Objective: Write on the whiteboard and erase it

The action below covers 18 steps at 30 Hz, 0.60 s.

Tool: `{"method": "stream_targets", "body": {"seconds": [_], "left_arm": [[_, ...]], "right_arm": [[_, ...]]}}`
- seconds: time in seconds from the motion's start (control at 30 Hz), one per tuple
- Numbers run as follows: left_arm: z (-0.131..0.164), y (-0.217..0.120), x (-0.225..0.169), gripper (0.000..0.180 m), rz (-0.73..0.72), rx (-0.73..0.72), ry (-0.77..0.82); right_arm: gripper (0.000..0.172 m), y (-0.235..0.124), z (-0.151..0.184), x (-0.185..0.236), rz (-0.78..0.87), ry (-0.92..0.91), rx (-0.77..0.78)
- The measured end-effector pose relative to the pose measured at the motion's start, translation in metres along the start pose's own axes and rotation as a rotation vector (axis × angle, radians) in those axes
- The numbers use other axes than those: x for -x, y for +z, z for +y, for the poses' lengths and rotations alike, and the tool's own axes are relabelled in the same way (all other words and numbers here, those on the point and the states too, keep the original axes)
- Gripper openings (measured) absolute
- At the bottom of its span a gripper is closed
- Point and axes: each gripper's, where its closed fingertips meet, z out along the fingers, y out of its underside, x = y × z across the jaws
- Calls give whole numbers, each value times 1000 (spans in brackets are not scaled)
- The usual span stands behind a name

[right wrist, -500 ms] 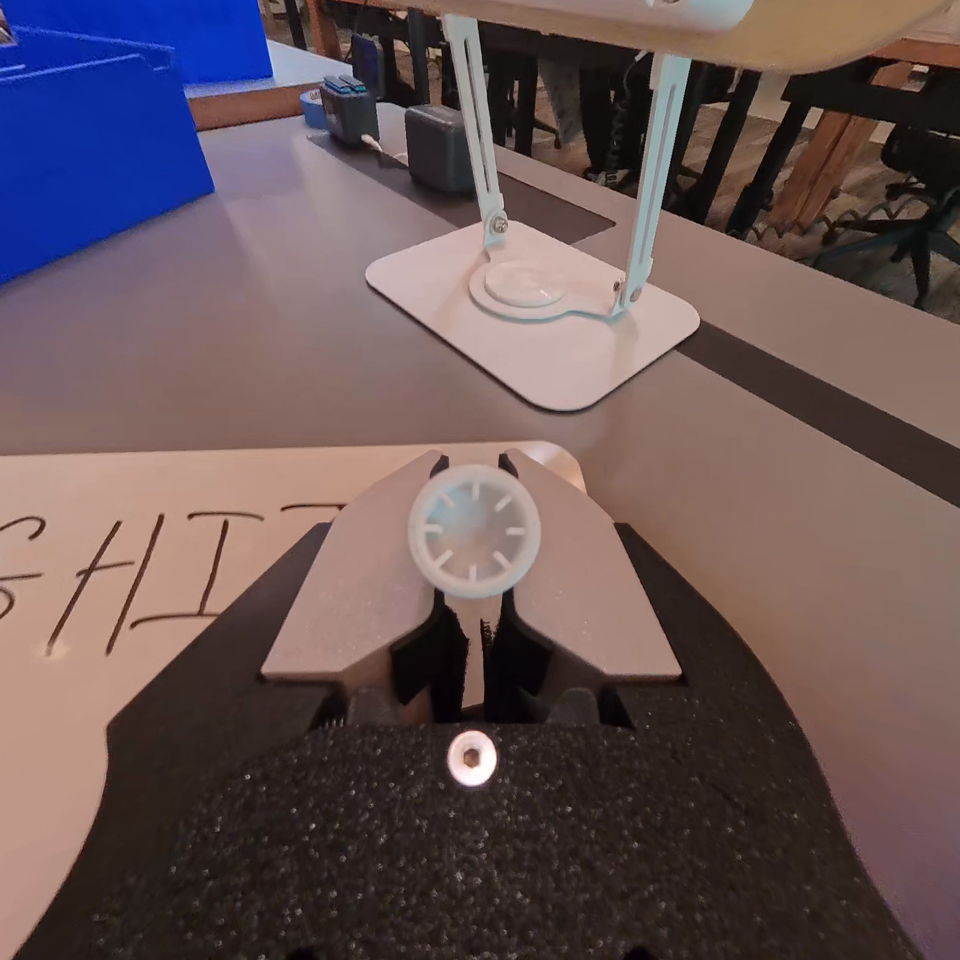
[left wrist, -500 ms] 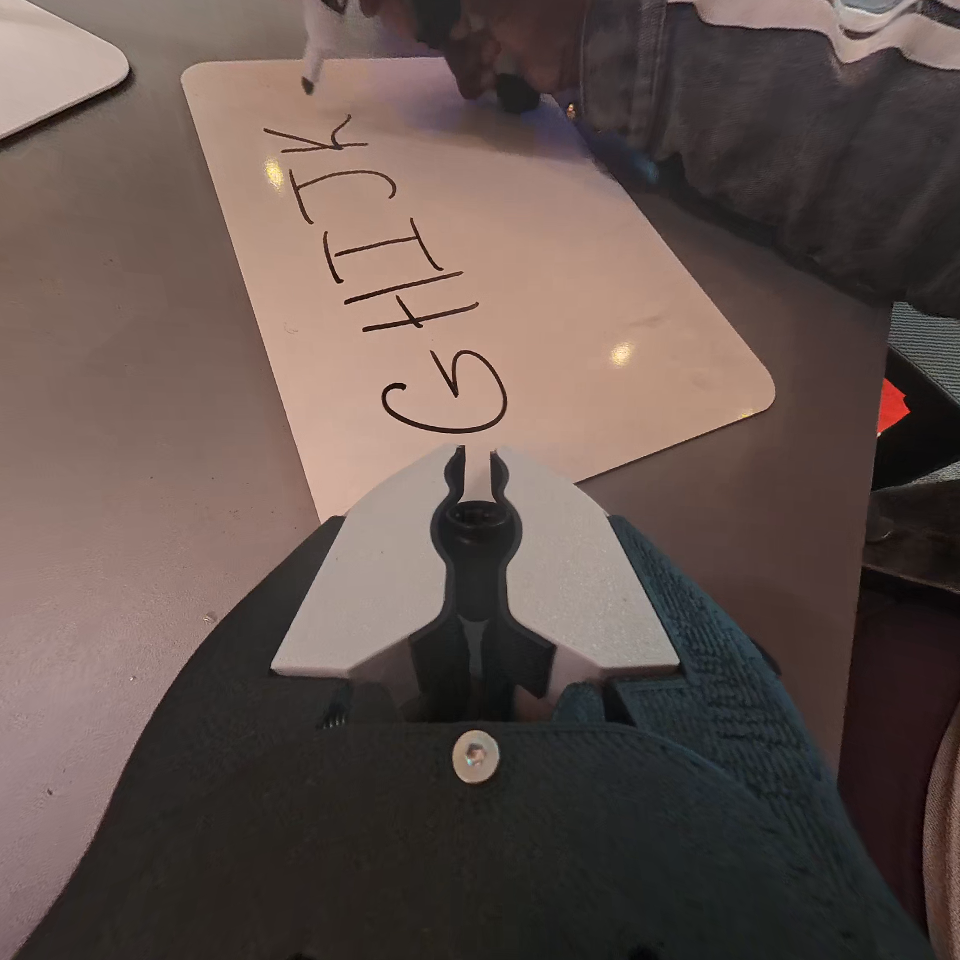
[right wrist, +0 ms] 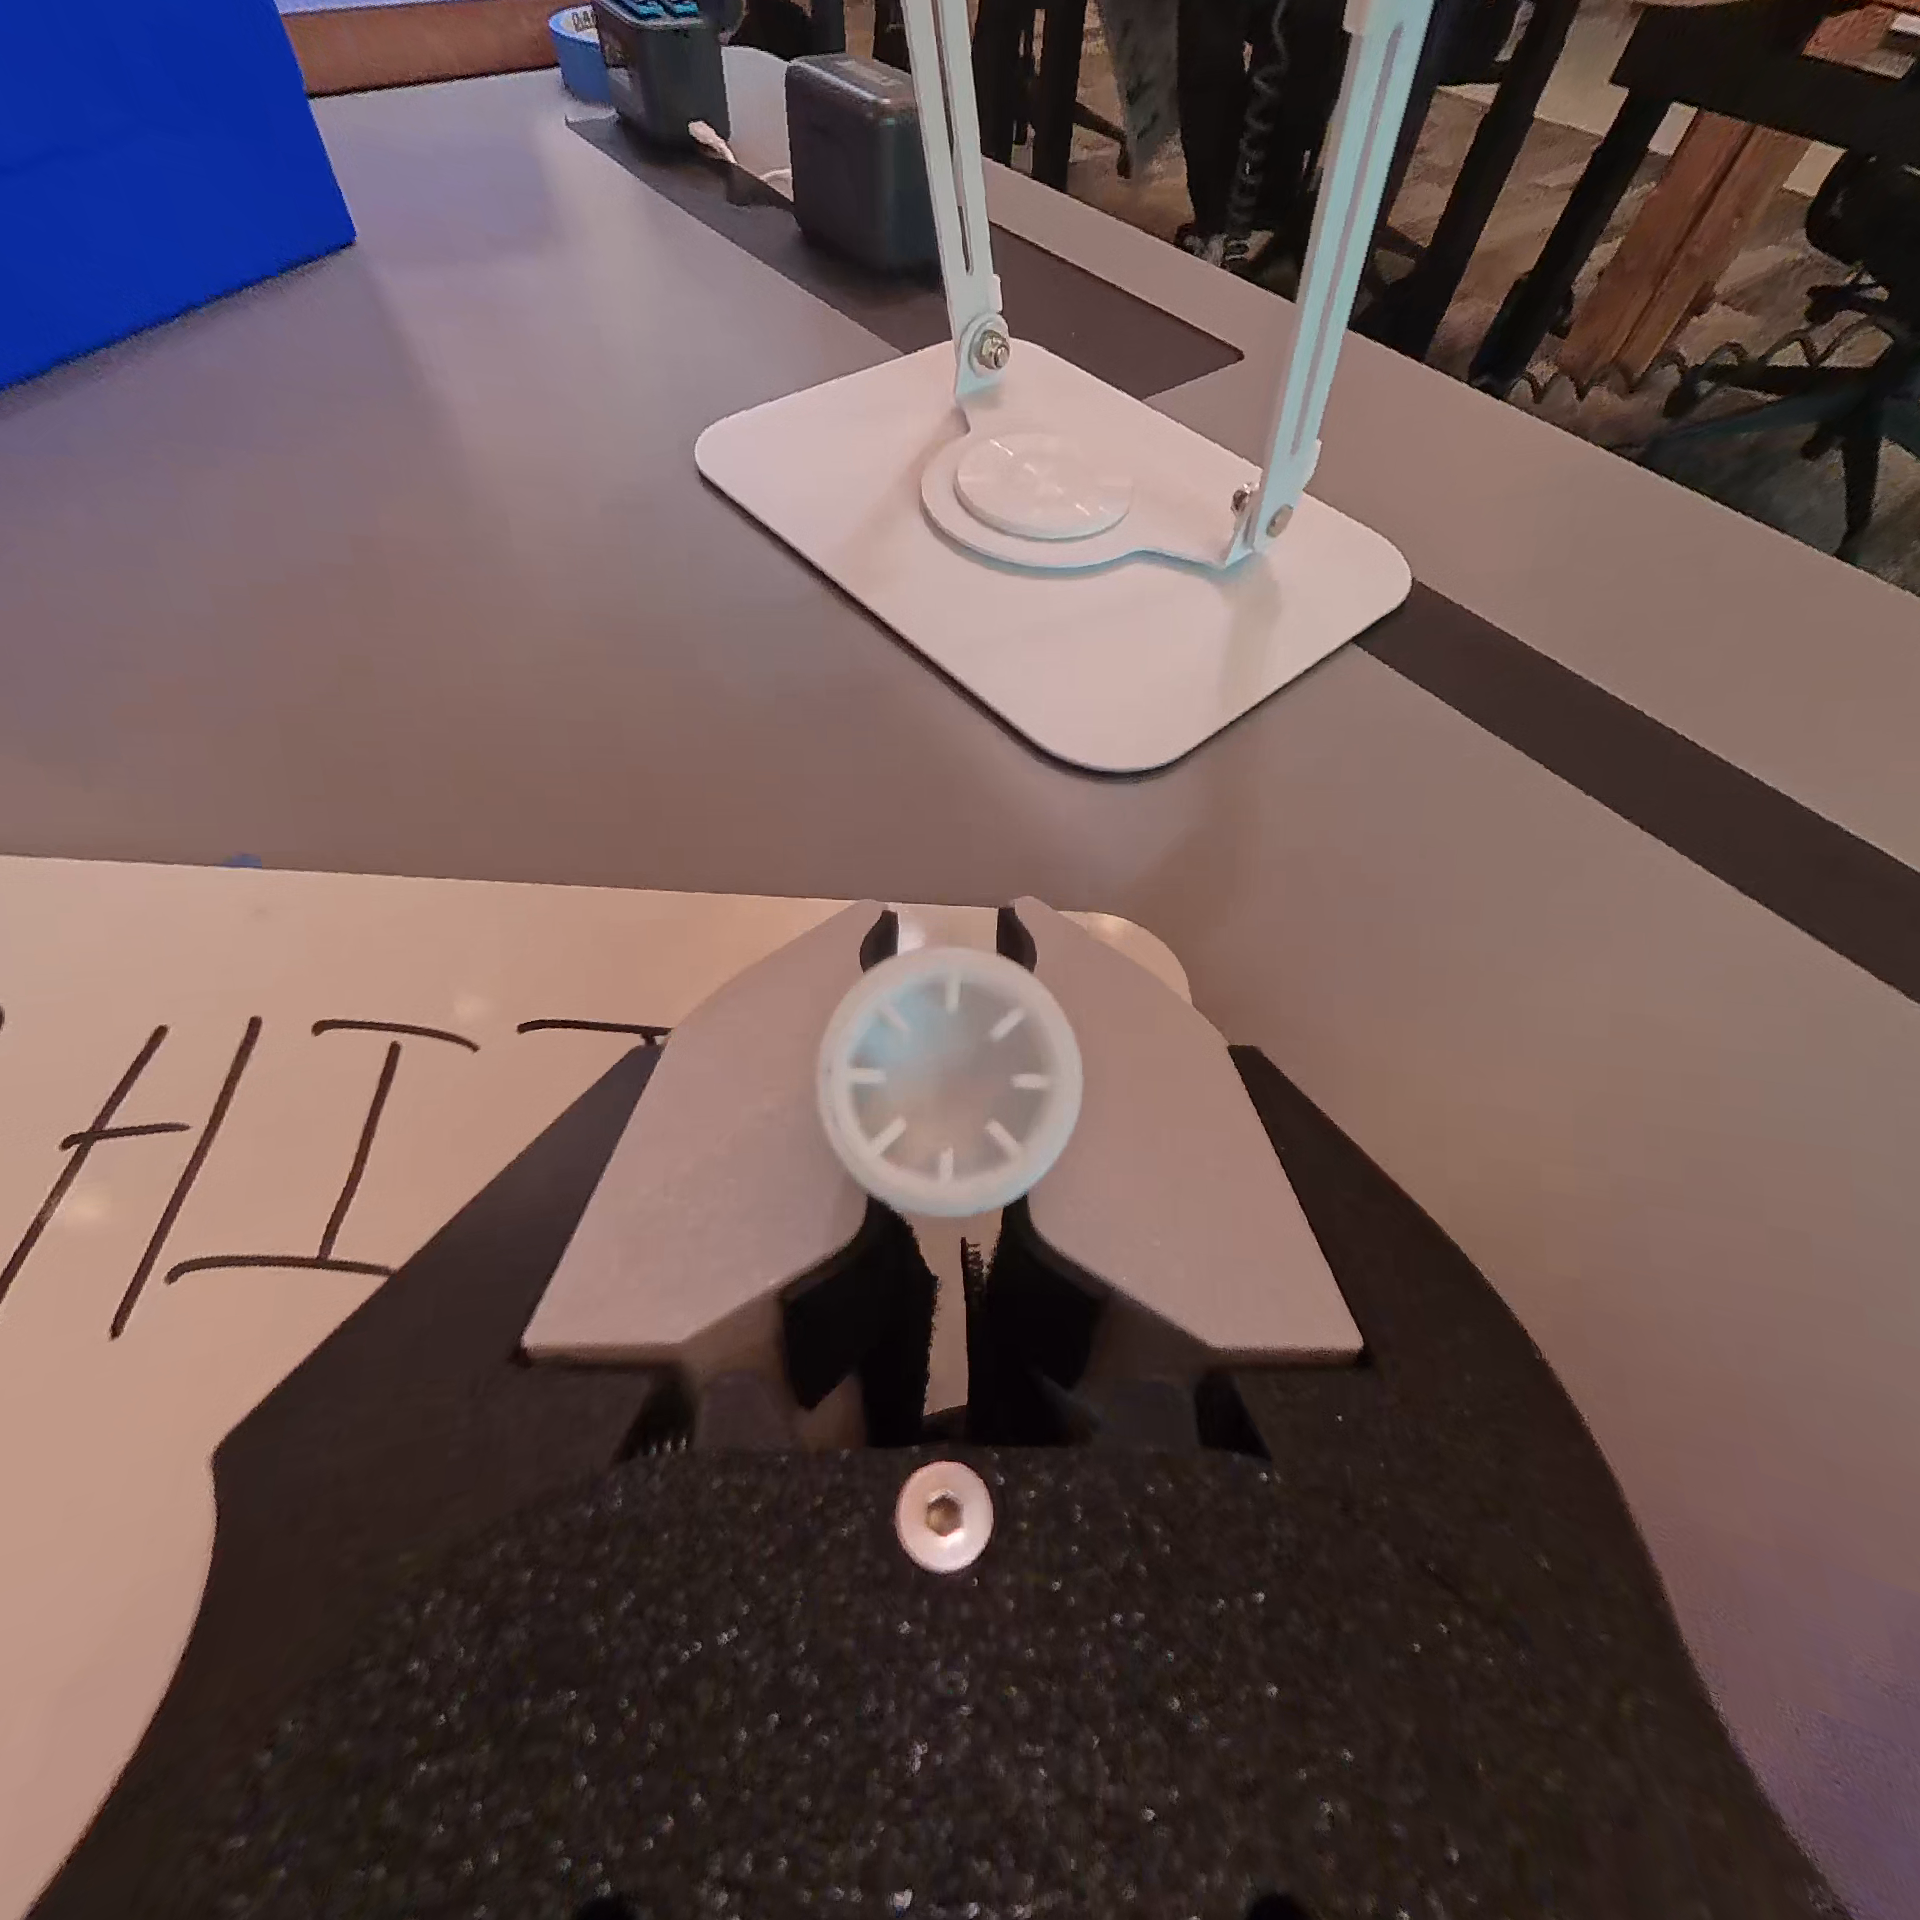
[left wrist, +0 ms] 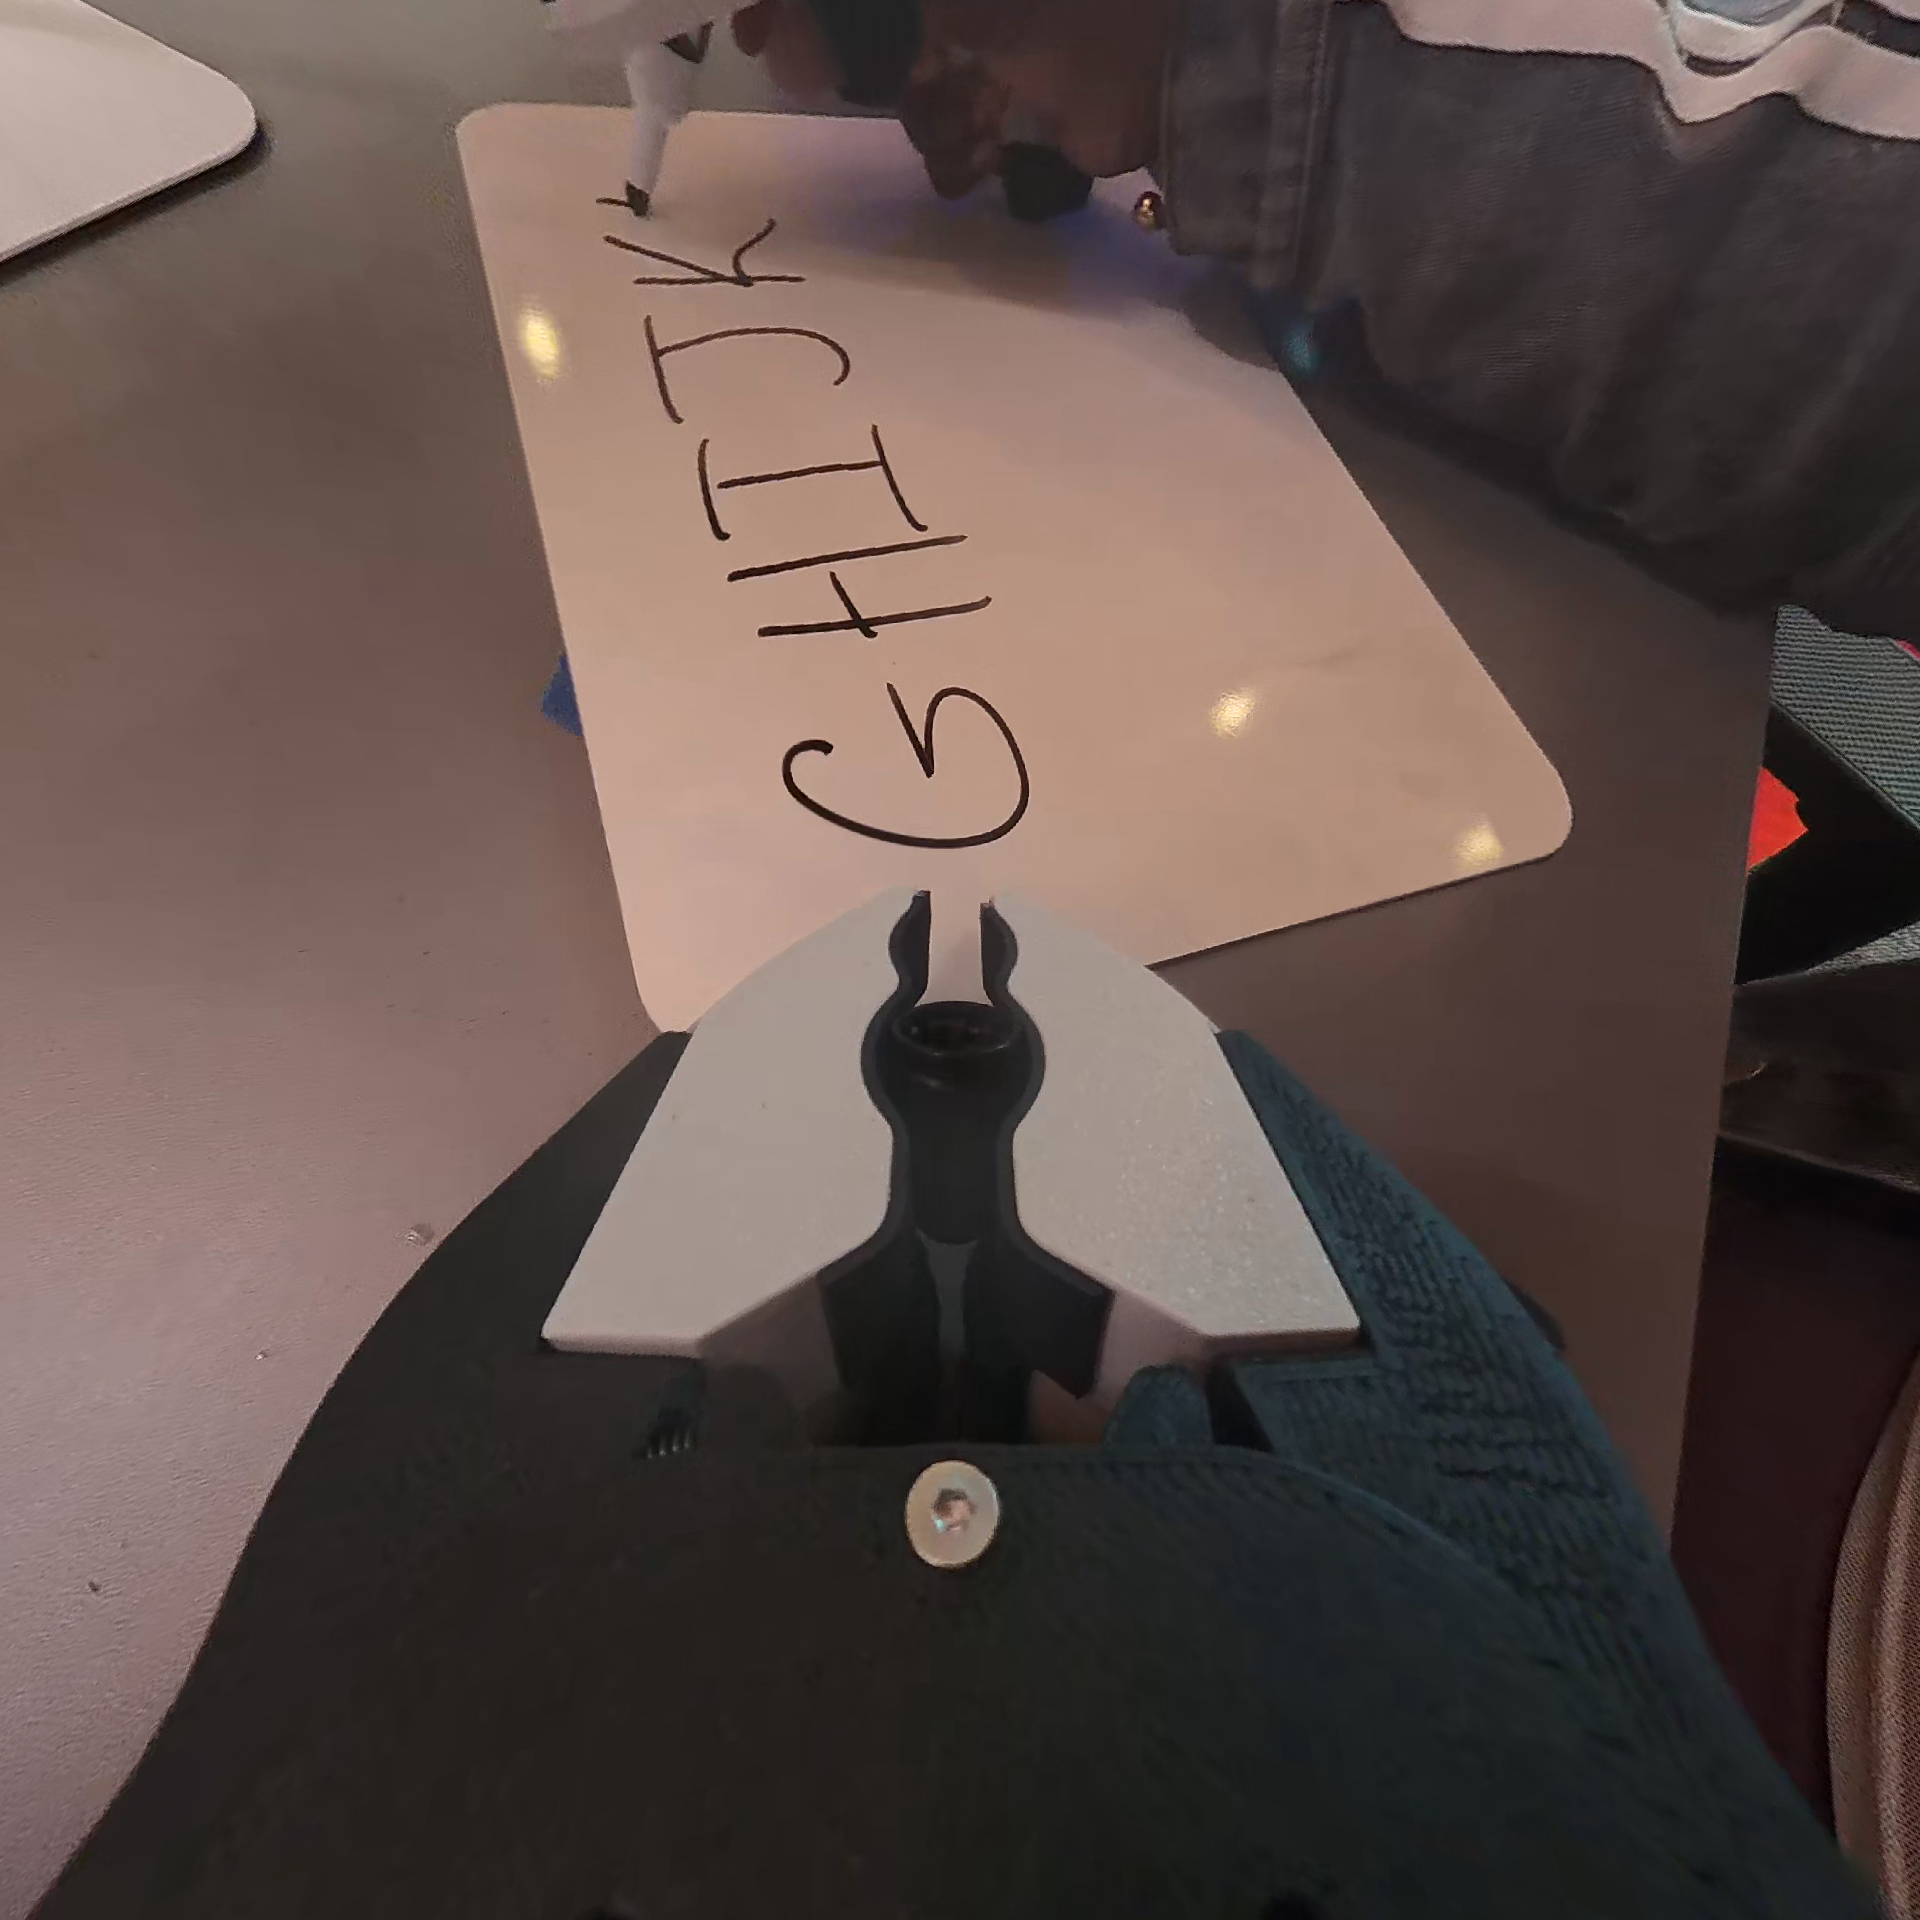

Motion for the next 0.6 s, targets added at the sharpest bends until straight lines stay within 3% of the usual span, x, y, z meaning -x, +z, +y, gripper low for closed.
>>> {"method": "stream_targets", "body": {"seconds": [0.6], "left_arm": [[2,2,0,9,-8,18,14]], "right_arm": [[19,-40,20,-10,106,123,7]]}}
